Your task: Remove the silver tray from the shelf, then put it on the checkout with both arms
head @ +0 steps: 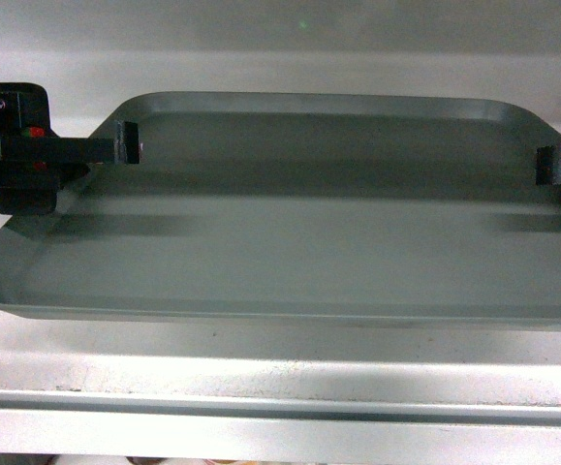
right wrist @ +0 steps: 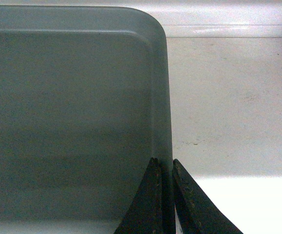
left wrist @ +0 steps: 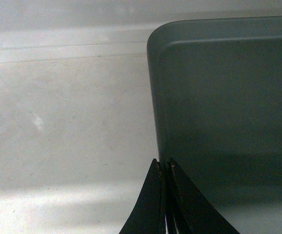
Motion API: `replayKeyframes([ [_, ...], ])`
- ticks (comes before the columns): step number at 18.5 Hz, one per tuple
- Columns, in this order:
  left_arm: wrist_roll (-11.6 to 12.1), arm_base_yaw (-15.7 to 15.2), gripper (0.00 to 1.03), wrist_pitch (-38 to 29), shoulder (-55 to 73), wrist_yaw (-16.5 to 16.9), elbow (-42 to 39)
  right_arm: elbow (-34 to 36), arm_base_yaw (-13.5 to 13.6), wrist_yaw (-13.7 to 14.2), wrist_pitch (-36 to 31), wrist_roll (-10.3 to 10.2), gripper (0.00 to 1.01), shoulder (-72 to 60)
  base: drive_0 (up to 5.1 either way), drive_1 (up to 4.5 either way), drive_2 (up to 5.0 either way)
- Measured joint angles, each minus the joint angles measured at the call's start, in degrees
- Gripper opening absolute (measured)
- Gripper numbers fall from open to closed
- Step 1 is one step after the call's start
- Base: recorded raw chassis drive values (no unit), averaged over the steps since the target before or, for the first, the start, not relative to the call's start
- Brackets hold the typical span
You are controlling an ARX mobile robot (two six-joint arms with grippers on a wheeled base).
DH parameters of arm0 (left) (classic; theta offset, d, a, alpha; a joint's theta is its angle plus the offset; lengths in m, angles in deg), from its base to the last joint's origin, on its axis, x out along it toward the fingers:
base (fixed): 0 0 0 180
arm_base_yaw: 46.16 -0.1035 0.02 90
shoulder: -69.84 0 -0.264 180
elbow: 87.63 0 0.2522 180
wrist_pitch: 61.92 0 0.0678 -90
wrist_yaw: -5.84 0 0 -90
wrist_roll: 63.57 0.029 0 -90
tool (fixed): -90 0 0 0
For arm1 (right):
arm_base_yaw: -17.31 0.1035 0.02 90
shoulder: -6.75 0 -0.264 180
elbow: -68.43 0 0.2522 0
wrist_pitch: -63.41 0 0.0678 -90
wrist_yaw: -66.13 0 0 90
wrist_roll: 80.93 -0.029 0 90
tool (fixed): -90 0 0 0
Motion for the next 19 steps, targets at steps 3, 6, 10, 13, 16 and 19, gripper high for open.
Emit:
replayKeyframes([
  [3, 0.0, 0.0, 0.02, 0.0, 0.0, 0.0, 0.0, 0.0, 0.0, 0.0, 0.0, 0.0, 0.03, 0.3, 0.0, 0.00, 0.0],
  [6, 0.0, 0.0, 0.02, 0.0, 0.0, 0.0, 0.0, 0.0, 0.0, 0.0, 0.0, 0.0, 0.03, 0.3, 0.0, 0.00, 0.0],
  [10, 0.0, 0.0, 0.02, 0.0, 0.0, 0.0, 0.0, 0.0, 0.0, 0.0, 0.0, 0.0, 0.03, 0.3, 0.0, 0.00, 0.0],
  [13, 0.0, 0.0, 0.02, 0.0, 0.0, 0.0, 0.0, 0.0, 0.0, 0.0, 0.0, 0.0, 0.03, 0.3, 0.0, 0.00, 0.0],
  [16, 0.0, 0.0, 0.02, 0.0, 0.0, 0.0, 0.0, 0.0, 0.0, 0.0, 0.0, 0.0, 0.03, 0.3, 0.0, 0.00, 0.0],
  [19, 0.0, 0.0, 0.02, 0.0, 0.0, 0.0, 0.0, 0.0, 0.0, 0.0, 0.0, 0.0, 0.03, 0.3, 0.0, 0.00, 0.0],
])
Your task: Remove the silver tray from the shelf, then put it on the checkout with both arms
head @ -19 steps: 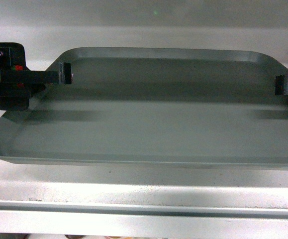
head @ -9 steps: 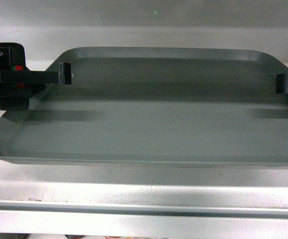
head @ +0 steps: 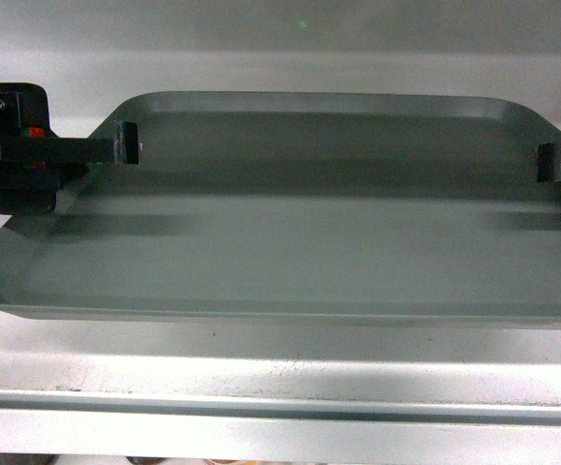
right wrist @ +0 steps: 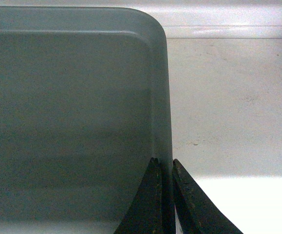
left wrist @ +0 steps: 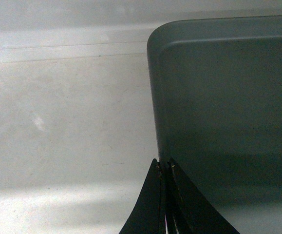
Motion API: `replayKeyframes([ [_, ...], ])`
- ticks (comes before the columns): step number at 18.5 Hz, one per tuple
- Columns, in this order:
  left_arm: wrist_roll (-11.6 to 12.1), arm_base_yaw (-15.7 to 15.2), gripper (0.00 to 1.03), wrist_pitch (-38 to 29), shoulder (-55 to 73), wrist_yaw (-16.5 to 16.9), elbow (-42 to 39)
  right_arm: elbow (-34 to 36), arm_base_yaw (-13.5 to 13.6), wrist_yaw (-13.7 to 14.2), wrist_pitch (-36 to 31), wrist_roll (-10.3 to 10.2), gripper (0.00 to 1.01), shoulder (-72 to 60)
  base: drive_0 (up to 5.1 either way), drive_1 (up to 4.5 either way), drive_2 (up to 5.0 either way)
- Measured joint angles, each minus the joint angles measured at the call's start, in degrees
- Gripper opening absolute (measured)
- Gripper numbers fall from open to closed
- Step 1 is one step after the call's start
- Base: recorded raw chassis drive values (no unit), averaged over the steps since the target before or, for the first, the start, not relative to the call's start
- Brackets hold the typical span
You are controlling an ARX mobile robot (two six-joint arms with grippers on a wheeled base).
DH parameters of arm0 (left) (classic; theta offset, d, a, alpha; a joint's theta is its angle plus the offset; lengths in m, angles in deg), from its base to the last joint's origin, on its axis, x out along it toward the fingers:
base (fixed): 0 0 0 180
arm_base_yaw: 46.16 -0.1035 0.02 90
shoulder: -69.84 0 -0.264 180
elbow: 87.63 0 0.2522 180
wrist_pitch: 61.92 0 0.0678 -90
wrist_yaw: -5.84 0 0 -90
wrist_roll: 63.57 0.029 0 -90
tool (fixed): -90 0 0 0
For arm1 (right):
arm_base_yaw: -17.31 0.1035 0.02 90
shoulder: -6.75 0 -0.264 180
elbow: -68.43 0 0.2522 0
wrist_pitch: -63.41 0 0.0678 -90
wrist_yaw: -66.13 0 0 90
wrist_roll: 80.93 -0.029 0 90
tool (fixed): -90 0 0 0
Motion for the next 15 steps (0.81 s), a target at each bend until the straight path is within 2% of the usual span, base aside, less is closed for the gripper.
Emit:
replayKeyframes([
  [15, 0.0, 0.0, 0.02, 0.0, 0.0, 0.0, 0.0, 0.0, 0.0, 0.0, 0.1, 0.0, 0.03, 0.0, 0.0, 0.00, 0.0],
])
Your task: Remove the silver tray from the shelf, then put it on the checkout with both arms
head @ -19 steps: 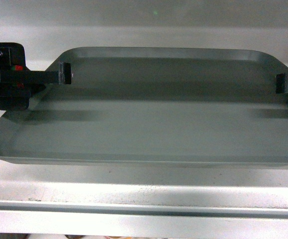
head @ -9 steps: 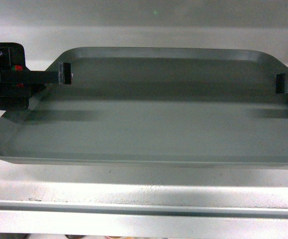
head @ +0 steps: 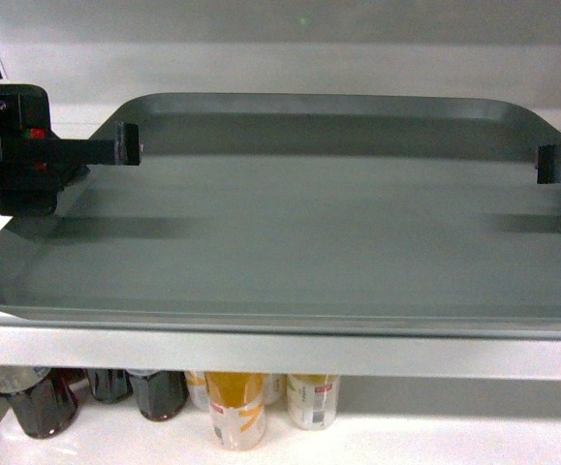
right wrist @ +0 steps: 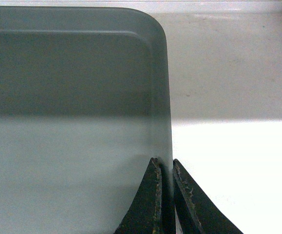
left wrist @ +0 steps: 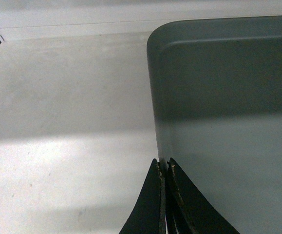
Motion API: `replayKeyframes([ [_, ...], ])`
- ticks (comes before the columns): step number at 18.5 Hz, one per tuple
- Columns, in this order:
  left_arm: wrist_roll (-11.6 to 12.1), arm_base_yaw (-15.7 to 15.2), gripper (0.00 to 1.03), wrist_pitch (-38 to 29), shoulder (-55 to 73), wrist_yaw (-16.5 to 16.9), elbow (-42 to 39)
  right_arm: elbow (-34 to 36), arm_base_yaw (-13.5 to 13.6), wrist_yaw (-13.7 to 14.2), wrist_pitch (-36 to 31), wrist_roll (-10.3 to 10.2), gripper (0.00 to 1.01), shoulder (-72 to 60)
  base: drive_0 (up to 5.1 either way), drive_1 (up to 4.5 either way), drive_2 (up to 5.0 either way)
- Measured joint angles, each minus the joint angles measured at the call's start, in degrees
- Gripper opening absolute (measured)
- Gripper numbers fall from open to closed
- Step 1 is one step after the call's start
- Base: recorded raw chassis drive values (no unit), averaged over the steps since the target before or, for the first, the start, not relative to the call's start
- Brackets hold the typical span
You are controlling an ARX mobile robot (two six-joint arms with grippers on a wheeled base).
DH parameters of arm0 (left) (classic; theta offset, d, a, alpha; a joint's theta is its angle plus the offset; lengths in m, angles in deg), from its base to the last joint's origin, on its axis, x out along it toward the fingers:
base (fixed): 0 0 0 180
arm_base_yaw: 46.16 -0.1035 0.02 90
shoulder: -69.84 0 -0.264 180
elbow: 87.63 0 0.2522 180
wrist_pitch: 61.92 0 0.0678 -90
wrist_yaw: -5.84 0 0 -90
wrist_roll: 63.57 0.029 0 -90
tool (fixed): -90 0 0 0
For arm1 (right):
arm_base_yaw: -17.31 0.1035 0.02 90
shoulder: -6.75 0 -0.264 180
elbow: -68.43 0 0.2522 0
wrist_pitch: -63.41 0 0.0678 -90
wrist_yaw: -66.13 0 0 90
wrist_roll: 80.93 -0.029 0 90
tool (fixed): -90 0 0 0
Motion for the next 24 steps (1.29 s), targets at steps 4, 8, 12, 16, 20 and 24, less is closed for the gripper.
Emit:
replayKeyframes([
  [4, 0.0, 0.0, 0.02, 0.0, -0.1, 0.0, 0.0, 0.0, 0.0, 0.0, 0.0, 0.0, 0.03, 0.0, 0.0, 0.00, 0.0],
  [8, 0.0, 0.0, 0.02, -0.2, -0.1, 0.0, 0.0, 0.0, -0.3, -0.1, -0.2, 0.0, 0.03, 0.1, 0.0, 0.00, 0.0],
  [12, 0.0, 0.0, 0.02, 0.0, -0.1, 0.1, 0.0, 0.0, -0.3, -0.2, 0.2, 0.0, 0.03, 0.1, 0.0, -0.98, 1.0],
  [16, 0.0, 0.0, 0.02, -0.2, -0.2, 0.1, 0.0, 0.0, -0.3, -0.2, -0.2, 0.0, 0.03, 0.2, 0.1, -3.93, 4.2],
  [20, 0.0, 0.0, 0.02, 0.0, -0.2, 0.1, 0.0, 0.0, -0.3, -0.2, 0.0, 0.2, 0.03, 0.3, 0.1, -4.00, 4.1],
  [24, 0.0, 0.0, 0.02, -0.3, -0.2, 0.1, 0.0, 0.0, -0.3, -0.2, -0.3, 0.2, 0.03, 0.3, 0.0, -4.07, 4.1],
])
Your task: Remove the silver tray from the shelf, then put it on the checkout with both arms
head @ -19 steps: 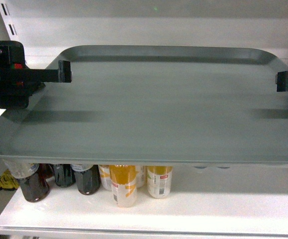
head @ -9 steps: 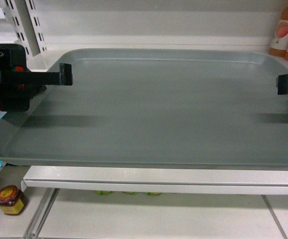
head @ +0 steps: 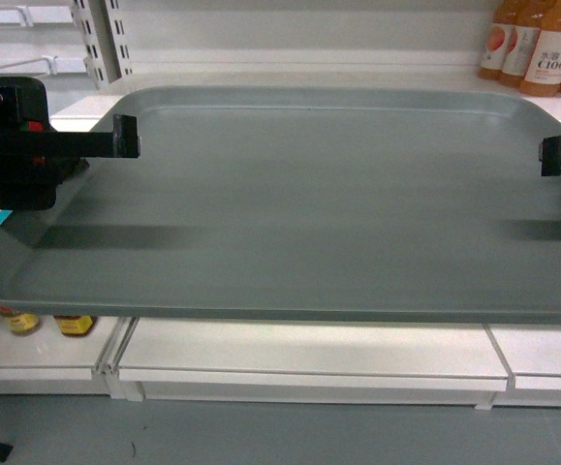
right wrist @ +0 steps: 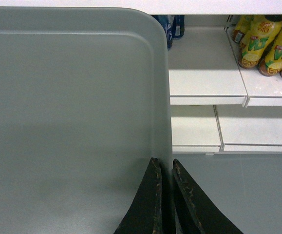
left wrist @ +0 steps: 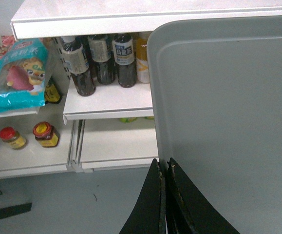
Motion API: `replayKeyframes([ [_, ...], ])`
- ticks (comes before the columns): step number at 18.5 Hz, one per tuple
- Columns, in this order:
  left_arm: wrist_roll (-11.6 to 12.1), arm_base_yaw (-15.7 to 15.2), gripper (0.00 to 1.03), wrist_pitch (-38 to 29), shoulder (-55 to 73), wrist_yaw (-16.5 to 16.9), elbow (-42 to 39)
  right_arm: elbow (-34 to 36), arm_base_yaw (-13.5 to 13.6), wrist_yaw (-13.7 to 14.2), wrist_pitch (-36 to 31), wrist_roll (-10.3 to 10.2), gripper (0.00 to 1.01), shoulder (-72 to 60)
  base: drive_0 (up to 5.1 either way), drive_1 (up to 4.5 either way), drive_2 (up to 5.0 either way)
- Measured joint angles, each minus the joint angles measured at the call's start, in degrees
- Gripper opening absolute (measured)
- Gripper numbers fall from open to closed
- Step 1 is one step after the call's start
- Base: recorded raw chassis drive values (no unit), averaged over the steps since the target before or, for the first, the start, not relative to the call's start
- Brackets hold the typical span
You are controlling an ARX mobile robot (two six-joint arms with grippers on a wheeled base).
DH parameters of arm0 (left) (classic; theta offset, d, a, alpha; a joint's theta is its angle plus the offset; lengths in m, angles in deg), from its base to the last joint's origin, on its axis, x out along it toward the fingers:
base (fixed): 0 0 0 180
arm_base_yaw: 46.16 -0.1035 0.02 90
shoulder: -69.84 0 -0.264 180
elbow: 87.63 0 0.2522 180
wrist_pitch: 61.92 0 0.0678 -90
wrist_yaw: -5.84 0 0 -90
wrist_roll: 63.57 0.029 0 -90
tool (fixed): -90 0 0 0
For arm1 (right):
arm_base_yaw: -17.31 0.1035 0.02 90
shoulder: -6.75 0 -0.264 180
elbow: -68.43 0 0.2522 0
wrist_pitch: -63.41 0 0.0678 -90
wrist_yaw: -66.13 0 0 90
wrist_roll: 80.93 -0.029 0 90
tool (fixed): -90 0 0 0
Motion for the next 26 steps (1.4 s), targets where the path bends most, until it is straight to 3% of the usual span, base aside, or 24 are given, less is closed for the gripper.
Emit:
replayKeyframes([
  [26, -0.1, 0.1, 0.02, 0.3, 0.0, 0.0, 0.0, 0.0, 0.0, 0.1, 0.2, 0.3, 0.03, 0.0, 0.0, -4.09, 4.2],
])
